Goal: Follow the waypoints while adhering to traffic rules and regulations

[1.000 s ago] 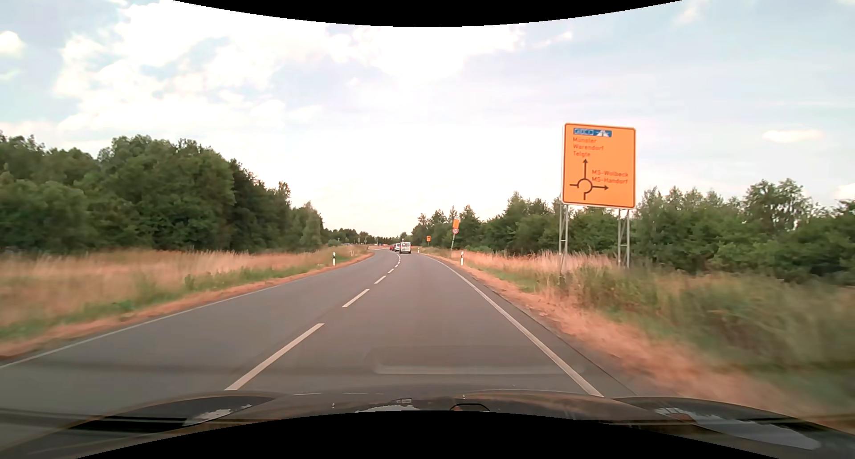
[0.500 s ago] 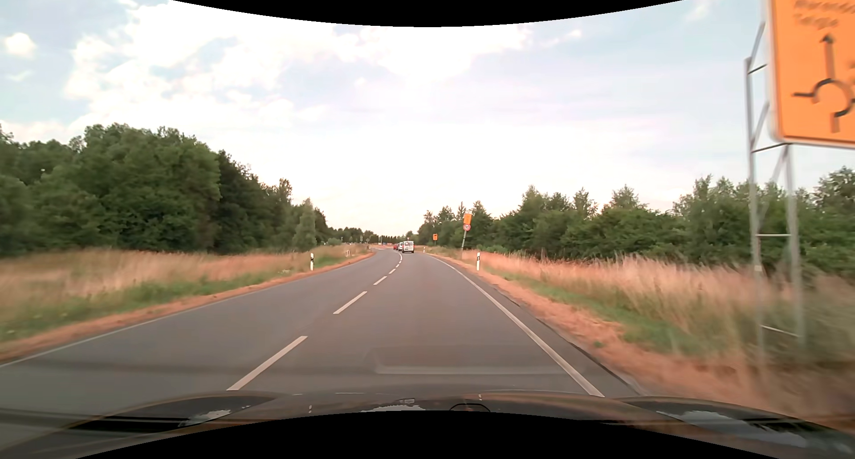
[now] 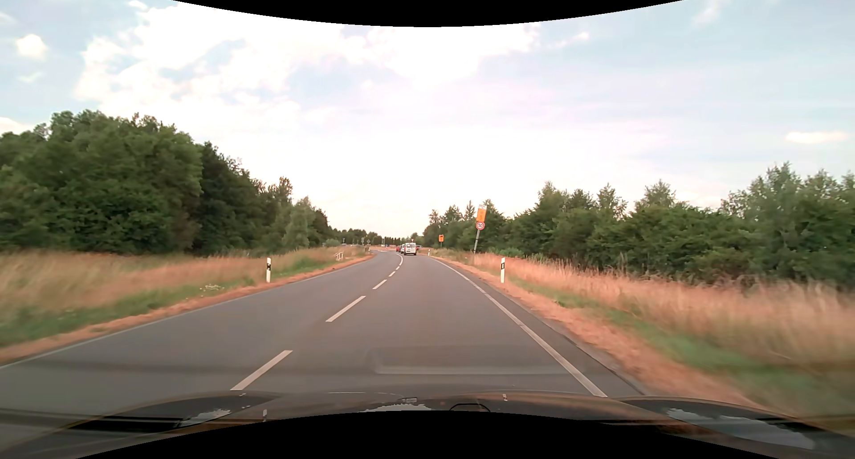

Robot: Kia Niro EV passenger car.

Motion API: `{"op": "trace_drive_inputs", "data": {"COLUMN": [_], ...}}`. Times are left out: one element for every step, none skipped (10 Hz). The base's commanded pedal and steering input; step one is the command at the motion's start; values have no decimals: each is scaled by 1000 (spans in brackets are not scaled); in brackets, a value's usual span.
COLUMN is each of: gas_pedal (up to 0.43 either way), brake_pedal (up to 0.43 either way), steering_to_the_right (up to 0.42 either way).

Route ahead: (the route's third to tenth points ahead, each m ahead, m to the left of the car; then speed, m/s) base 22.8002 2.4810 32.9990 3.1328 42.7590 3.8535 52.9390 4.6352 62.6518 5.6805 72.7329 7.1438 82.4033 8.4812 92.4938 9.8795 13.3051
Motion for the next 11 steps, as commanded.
{"op": "trace_drive_inputs", "data": {"gas_pedal": [67, 67, 67, 67, 67, 67, 67, 67, 67, 67, 67], "brake_pedal": [0, 0, 0, 0, 0, 0, 0, 0, 0, 0, 0], "steering_to_the_right": [-11, -11, -11, -10, -11, -10, -10, -10, -10, -10, -9]}}
